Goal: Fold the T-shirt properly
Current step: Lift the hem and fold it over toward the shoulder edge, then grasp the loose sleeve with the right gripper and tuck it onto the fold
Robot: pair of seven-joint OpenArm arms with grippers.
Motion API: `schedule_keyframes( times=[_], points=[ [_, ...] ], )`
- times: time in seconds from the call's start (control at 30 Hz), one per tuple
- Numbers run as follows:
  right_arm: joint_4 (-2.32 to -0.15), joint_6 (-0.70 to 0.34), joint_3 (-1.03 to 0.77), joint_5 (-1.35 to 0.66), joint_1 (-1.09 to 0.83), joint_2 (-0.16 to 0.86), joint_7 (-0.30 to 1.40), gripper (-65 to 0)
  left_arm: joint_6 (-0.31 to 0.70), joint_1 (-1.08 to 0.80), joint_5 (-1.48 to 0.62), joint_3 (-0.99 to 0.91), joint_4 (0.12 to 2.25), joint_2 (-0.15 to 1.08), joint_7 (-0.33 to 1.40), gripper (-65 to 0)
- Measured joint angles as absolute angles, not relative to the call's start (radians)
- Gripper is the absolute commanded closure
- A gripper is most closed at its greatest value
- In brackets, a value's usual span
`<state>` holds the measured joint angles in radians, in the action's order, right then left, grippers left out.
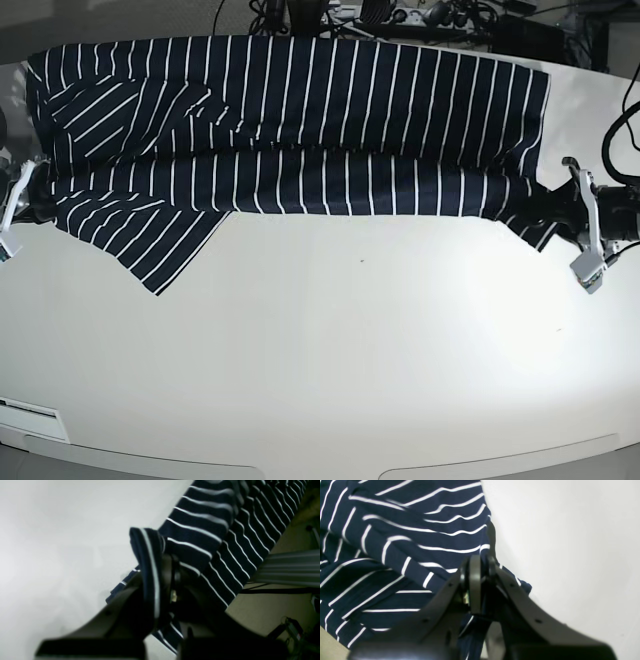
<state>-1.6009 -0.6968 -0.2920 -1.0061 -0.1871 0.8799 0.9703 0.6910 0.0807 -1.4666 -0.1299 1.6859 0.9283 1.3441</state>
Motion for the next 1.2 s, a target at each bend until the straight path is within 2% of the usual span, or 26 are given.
schedule_keyframes(
  times=[0.2, 0.33, 0.5, 0.97, 1.0, 1.03, 1.07, 1.1, 1.17, 1.2],
  points=[
    [-1.6, -0.697, -0.292, -1.015, -0.187, 0.881, 0.994, 0.0, 0.691, -0.017, -1.47, -0.218, 1.66, 0.926, 1.343, 0.0],
    [-1.6, -0.697, -0.292, -1.021, -0.187, 0.884, 1.015, 0.0, 0.691, -0.036, -1.441, -0.22, 1.644, 0.924, 1.346, 0.0],
    [-1.6, -0.697, -0.292, -1.125, -0.187, 0.886, 1.063, 0.0, 0.69, -0.034, -1.42, -0.22, 1.594, 0.922, 1.343, 0.0],
    [-1.6, -0.697, -0.292, -1.127, -0.224, 0.88, 1.128, 0.0, 0.691, -0.155, -1.407, -0.223, 1.543, 0.912, 1.343, 0.0],
    [-1.6, -0.696, -0.292, -1.127, -0.235, 0.879, 1.128, 0.0, 0.69, -0.171, -1.402, -0.223, 1.542, 0.905, 1.346, -2.7],
    [-1.6, -0.697, -0.292, -1.124, -0.239, 0.878, 1.13, 0.0, 0.691, -0.184, -1.388, -0.223, 1.542, 0.896, 1.351, -8.6],
    [-1.6, -0.697, -0.292, -1.125, -0.238, 0.878, 1.131, -7.4, 0.692, -0.188, -1.37, -0.223, 1.542, 0.89, 1.351, -15.8],
    [-1.6, -0.697, -0.292, -1.126, -0.232, 0.878, 1.13, -17.6, 0.692, -0.188, -1.346, -0.222, 1.541, 0.889, 1.339, -23.0],
    [-1.6, -0.697, -0.292, -1.115, -0.211, 0.879, 1.115, -35.7, 0.691, -0.184, -1.279, -0.222, 1.541, 0.899, 1.308, -33.8],
    [-1.6, -0.697, -0.292, -1.114, -0.2, 0.881, 1.101, -38.5, 0.691, -0.183, -1.253, -0.223, 1.541, 0.903, 1.283, -35.9]
  ],
)
